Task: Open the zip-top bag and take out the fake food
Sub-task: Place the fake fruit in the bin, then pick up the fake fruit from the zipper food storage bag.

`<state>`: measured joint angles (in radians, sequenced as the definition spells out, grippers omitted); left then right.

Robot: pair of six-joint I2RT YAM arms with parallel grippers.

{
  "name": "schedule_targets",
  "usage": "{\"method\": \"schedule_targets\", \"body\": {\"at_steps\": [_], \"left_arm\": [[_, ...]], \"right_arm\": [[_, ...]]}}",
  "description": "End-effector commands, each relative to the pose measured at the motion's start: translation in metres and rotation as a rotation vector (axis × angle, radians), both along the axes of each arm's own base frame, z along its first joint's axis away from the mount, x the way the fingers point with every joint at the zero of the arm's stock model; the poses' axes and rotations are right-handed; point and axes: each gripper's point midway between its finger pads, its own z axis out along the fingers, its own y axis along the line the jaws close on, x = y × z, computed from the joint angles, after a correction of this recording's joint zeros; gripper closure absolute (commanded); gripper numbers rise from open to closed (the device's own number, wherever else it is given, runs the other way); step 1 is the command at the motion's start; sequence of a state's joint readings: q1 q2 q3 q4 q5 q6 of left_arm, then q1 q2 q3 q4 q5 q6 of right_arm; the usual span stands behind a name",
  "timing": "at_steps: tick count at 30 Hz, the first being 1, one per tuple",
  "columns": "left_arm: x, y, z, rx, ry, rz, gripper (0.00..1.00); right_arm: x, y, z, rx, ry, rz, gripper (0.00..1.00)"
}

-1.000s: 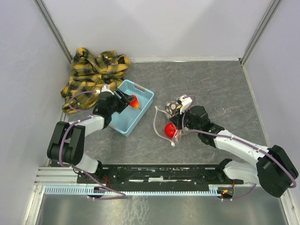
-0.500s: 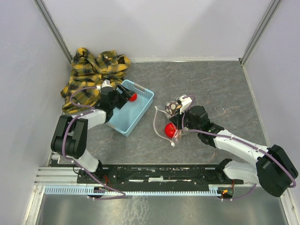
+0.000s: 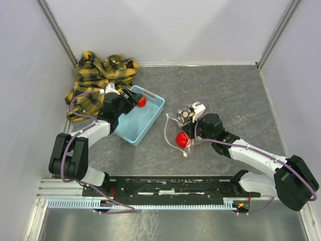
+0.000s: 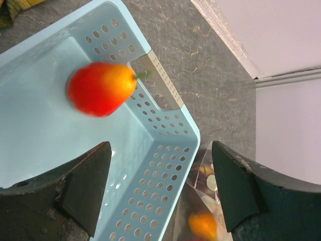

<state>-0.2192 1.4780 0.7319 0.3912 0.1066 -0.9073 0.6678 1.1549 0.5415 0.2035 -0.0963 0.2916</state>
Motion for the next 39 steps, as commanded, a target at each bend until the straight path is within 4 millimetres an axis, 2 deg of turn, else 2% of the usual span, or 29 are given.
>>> {"method": "schedule_targets", "body": {"at_steps": [1, 14, 22, 26, 39], "left_arm": [[-0.004, 0.007, 0.016, 0.046, -0.069, -0.012, 0.14], [-0.016, -0.002, 0.021, 0.027, -0.089, -0.088, 0.15], [-0.027, -0.007, 0.032, 0.000, -0.145, -0.141, 0.16], [-0.038, -0.016, 0.042, -0.019, -0.193, -0.210, 0.17], [-0.082, -0.045, 0.045, -0.127, -0.253, -0.436, 0.19]], "right_arm": [[0.002, 0.004, 0.015, 0.038, -0.042, 0.005, 0.98], [0.002, 0.004, 0.015, 0.038, -0.042, 0.009, 0.98], [0.001, 0.005, 0.014, 0.036, -0.038, 0.011, 0.98], [0.001, 0.004, 0.014, 0.037, -0.037, 0.010, 0.98], [-0.001, 0.003, 0.017, 0.044, -0.044, 0.009, 0.99]]}}
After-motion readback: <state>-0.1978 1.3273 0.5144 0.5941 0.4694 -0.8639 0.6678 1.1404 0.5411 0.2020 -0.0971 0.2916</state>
